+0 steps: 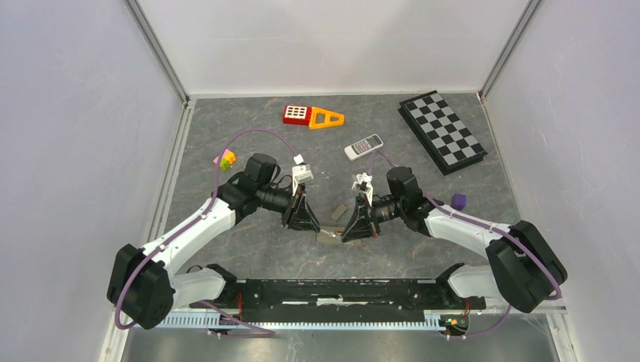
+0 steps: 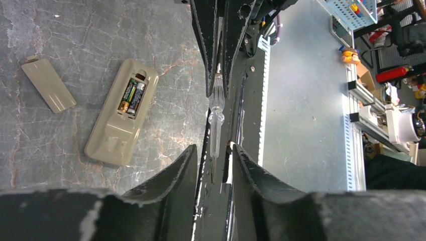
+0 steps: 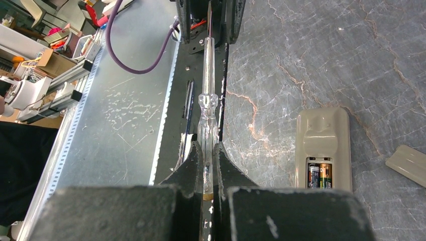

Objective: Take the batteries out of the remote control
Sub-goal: Pick up the screwdriver from the center of the board.

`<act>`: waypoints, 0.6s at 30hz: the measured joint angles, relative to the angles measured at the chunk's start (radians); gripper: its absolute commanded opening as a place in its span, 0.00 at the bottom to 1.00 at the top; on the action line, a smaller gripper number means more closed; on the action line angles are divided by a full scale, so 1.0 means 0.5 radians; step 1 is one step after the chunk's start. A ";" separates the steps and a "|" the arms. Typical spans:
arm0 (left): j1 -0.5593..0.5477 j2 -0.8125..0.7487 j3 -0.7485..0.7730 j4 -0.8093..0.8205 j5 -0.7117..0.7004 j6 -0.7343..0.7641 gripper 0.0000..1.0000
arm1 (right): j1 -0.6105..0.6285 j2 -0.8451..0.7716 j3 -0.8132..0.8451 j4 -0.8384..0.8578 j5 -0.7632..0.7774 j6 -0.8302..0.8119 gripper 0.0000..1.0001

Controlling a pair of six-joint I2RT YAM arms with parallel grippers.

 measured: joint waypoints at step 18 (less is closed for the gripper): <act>-0.002 0.027 0.041 -0.060 -0.006 0.012 0.02 | 0.003 0.000 0.018 0.000 0.012 0.001 0.14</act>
